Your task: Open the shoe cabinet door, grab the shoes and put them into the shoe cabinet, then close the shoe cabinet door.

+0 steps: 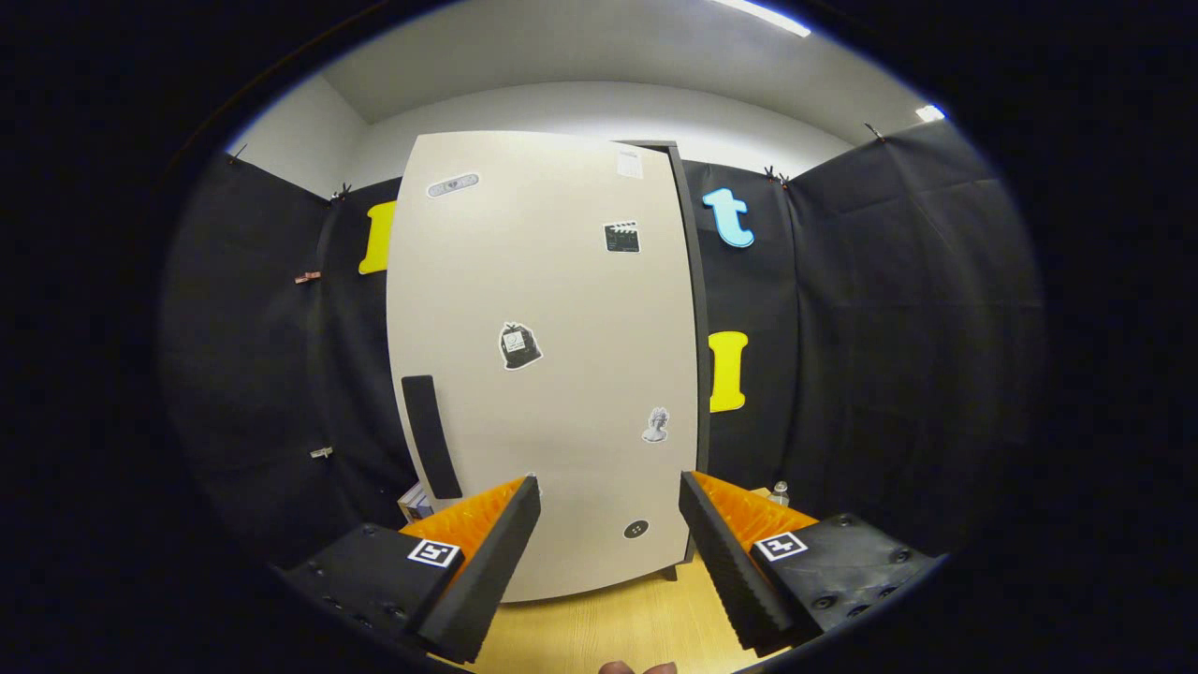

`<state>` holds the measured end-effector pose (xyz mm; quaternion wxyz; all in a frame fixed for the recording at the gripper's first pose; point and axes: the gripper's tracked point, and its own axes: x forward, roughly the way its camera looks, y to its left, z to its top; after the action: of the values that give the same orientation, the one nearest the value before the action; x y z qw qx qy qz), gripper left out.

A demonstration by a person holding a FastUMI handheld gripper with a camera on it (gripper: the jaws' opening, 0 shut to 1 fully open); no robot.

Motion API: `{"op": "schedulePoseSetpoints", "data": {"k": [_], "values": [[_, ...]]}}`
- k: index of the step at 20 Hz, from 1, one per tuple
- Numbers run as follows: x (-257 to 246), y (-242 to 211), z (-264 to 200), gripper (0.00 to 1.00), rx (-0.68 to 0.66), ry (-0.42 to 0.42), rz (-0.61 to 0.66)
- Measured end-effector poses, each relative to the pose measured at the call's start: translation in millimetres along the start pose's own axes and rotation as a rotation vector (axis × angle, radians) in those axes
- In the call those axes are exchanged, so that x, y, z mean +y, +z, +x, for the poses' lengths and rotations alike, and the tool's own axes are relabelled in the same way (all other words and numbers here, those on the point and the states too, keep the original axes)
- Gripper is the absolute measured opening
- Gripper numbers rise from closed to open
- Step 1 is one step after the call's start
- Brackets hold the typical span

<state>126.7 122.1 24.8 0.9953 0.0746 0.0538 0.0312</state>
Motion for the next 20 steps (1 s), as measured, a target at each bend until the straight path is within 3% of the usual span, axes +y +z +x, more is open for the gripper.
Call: {"op": "schedulePoseSetpoints", "data": {"k": [20], "values": [[7.7, -0.4, -2.7, 0.98, 0.000, 0.006, -0.018]]}}
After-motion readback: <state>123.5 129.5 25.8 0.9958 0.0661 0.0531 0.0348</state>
